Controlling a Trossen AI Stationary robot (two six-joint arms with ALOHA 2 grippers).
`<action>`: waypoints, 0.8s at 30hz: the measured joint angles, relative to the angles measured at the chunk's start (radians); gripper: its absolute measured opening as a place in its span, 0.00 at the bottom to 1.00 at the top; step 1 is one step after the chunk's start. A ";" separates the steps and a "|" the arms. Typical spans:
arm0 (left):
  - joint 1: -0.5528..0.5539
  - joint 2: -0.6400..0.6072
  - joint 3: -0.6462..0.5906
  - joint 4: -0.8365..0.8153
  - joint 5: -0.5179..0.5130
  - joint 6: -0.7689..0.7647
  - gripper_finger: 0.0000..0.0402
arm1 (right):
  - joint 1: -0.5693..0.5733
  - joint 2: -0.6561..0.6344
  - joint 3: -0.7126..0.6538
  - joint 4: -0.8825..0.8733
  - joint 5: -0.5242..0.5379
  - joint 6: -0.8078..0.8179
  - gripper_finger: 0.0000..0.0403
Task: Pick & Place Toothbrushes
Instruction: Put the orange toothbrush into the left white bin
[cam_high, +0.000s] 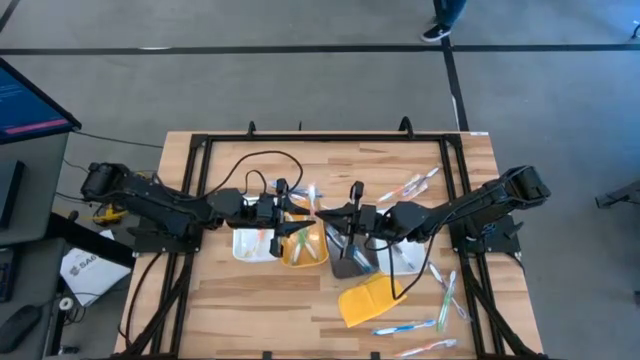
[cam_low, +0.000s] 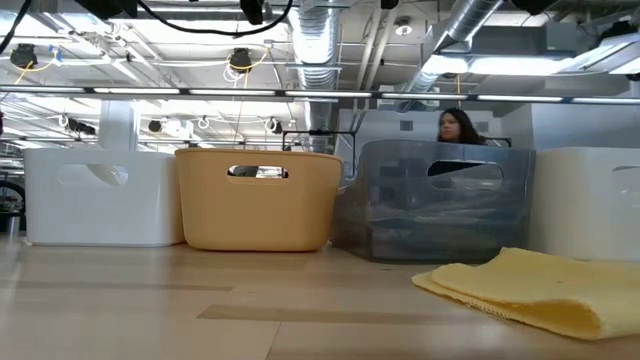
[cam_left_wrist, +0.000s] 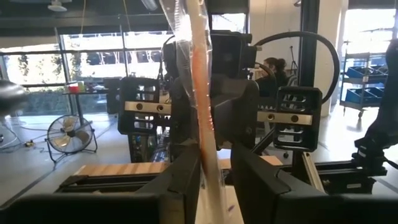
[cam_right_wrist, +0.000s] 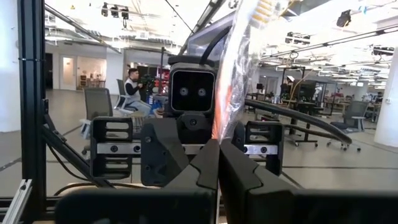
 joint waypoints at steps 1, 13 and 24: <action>0.000 0.005 0.000 0.008 0.000 0.000 0.21 | 0.000 0.000 0.000 0.004 0.000 0.000 0.00; 0.015 0.065 0.025 0.027 0.003 -0.022 0.20 | -0.002 0.000 0.001 0.031 -0.007 -0.027 0.00; 0.011 0.083 0.045 -0.019 0.000 -0.050 0.03 | 0.002 0.000 0.001 0.011 -0.055 -0.042 0.01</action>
